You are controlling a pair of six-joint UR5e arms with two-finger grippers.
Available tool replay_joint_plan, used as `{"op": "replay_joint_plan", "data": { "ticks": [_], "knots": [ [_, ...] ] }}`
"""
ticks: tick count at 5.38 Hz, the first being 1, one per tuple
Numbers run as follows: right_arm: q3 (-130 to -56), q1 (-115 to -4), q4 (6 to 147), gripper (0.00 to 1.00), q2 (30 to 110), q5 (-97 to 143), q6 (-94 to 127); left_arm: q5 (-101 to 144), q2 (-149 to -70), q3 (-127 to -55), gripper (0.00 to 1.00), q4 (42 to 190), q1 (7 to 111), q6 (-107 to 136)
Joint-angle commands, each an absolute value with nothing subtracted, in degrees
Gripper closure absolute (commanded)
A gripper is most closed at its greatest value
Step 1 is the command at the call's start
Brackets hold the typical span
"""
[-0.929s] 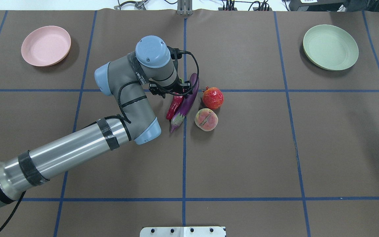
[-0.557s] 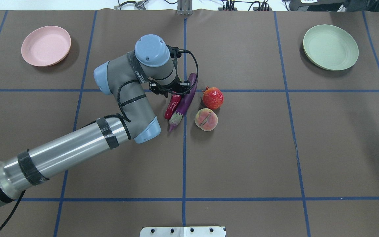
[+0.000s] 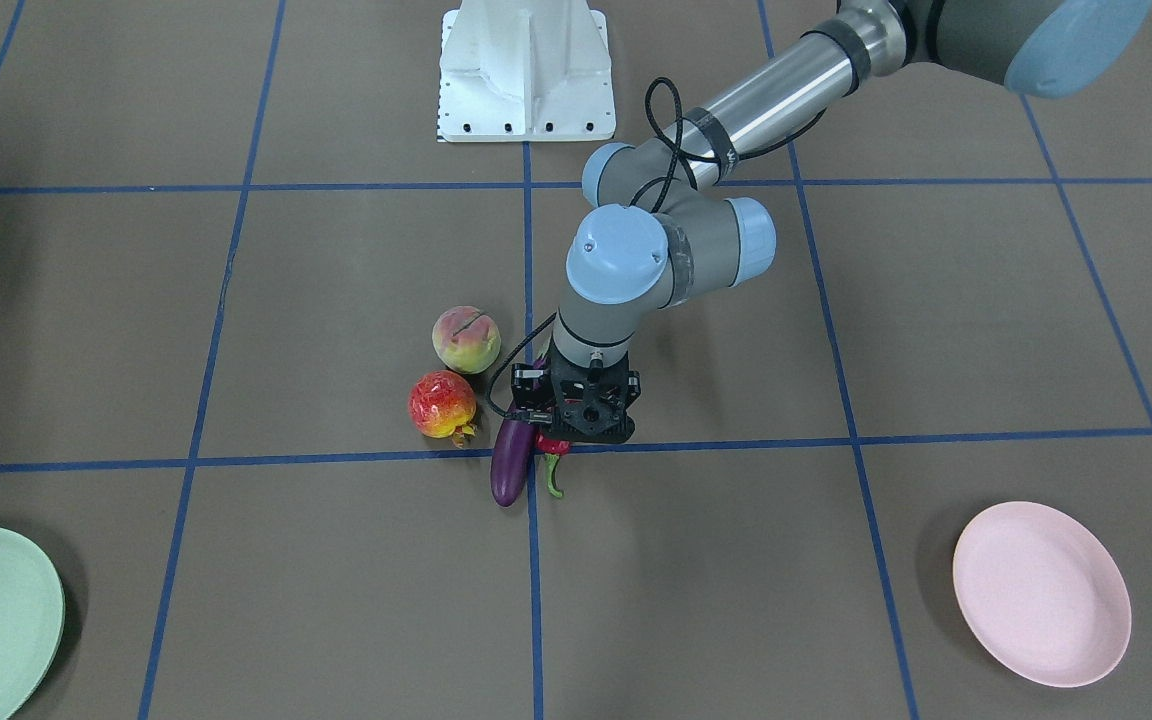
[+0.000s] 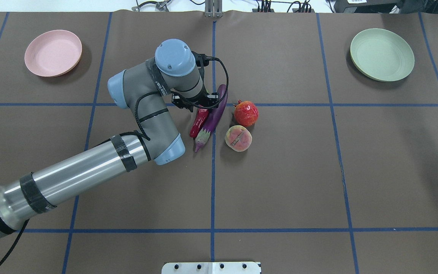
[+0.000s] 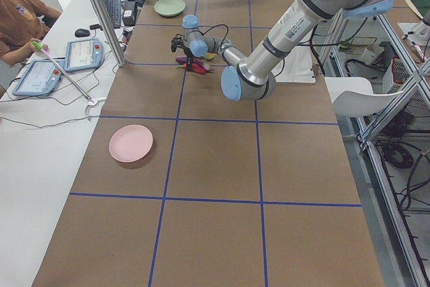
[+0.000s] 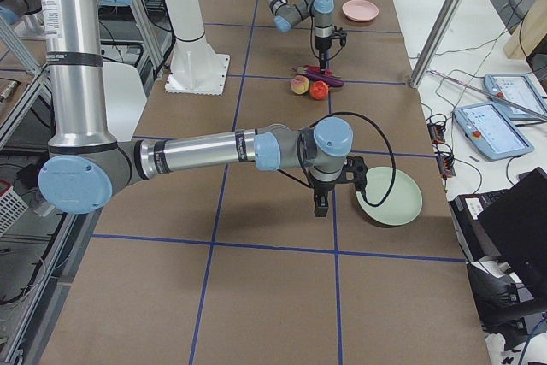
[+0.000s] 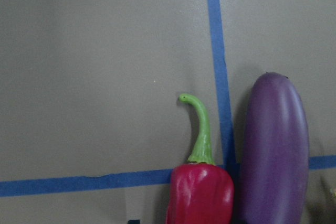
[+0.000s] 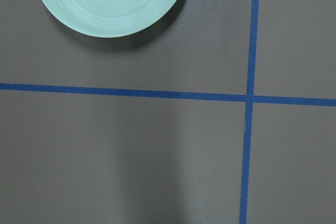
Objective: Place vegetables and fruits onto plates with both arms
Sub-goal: 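Close the left gripper on the red chili pepper stem end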
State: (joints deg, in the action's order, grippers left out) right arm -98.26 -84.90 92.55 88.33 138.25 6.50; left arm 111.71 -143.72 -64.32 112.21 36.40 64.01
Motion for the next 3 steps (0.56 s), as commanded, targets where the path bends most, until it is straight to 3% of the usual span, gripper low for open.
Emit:
{"op": "replay_joint_plan", "data": {
  "ticks": [1, 3],
  "knots": [
    [-98.26, -84.90, 92.55, 0.01, 88.33, 138.25, 6.50, 111.71, -143.70, -64.07, 0.41, 112.15, 36.39, 63.98],
    [-98.17, -84.90, 92.55, 0.01, 88.33, 138.25, 6.50, 111.71, -143.70, -64.07, 0.43, 112.15, 37.00, 63.81]
  ]
}}
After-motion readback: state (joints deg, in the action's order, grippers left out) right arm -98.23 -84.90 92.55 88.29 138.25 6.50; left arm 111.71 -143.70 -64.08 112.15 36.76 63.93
